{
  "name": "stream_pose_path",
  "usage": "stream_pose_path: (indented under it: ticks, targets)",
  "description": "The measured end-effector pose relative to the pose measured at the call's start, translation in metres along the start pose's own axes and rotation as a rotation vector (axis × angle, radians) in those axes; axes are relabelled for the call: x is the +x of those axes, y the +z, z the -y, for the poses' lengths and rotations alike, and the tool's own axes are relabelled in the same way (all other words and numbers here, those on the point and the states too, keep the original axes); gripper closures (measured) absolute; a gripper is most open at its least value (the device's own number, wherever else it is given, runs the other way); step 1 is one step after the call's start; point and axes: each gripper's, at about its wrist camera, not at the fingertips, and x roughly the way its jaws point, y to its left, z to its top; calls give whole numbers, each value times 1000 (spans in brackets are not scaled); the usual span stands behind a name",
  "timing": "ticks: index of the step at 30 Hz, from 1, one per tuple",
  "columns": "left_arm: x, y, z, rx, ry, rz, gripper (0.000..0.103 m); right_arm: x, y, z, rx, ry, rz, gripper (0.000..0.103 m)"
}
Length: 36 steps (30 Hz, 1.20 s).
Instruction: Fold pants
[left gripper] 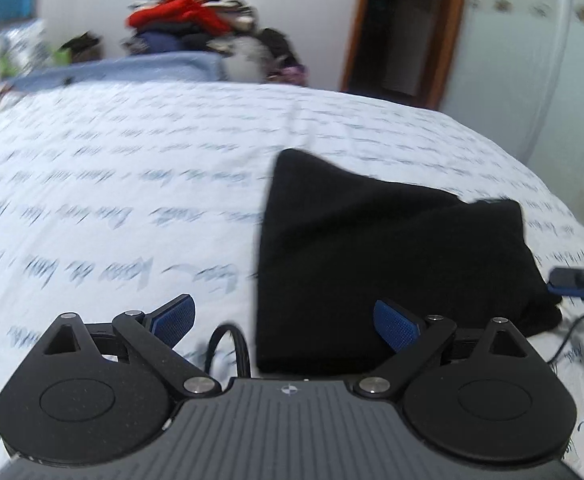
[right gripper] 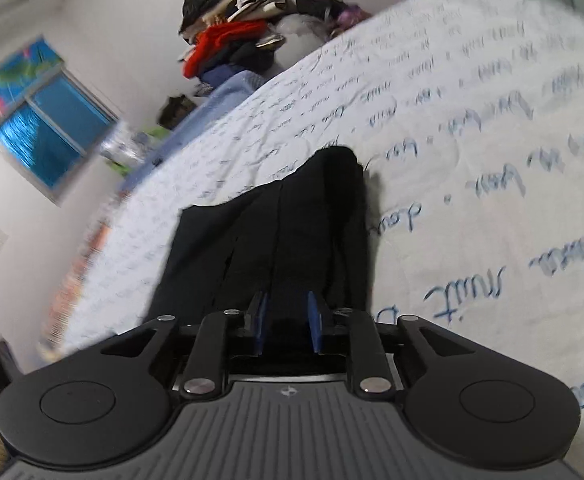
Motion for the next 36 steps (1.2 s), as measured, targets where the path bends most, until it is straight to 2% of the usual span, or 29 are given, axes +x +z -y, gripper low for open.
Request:
stream_pose_path:
  ticks: [2,6,10,13,15,17,19,21,22,23,24,25,29,32,34,35,36]
  targets:
    - [-1,1,-9,-54,-19,-21,6,-6,-2,7,1,11,-5,82]
    - [4,5,-15,-134,-85,-84,6,-9,-5,-1,-89,4,-29,80]
    - [7,5,-11,-124,-96,-90,6,-10,-9,-6,-160,-40,-49,77]
    - [10,4,-11,-143,-117,-102,6,-9,-9,-3,-146,-28,-49,77]
    - [14,3,-8,-132,-121,-112,6,-4,-11,-3,-145,-24,-59,70]
    - [18,1,-5,-123,-123,-120,5,0,-11,-3,-131,16,-64,41]
    - [20,1,-3,-121,-129,-123,4,2,-7,-2,-94,78,-57,31]
    - [22,2,-1,-117,-132,-123,4,4,-4,6,-30,106,-36,33]
    - [23,2,0,-113,-131,-124,4,5,-3,12,14,125,-35,43]
    - [24,2,0,-110,-129,-126,4,6,-2,18,49,134,-32,68]
    - [24,2,0,-110,-129,-126,3,6,-2,23,77,155,-41,79]
    - [25,1,1,-111,-129,-126,2,7,-3,28,108,185,-55,83]
    - [24,2,2,-115,-130,-124,3,15,-11,40,165,222,-83,85]
    - [23,5,6,-106,-155,-121,3,21,-11,56,293,288,-95,84]
    - [27,5,11,-83,-150,-128,0,24,-10,57,298,298,-79,85]
    - [32,3,14,-73,-143,-136,0,25,-11,55,281,285,-77,95]
    - [38,2,15,-70,-130,-144,0,25,-10,51,253,261,-79,96]
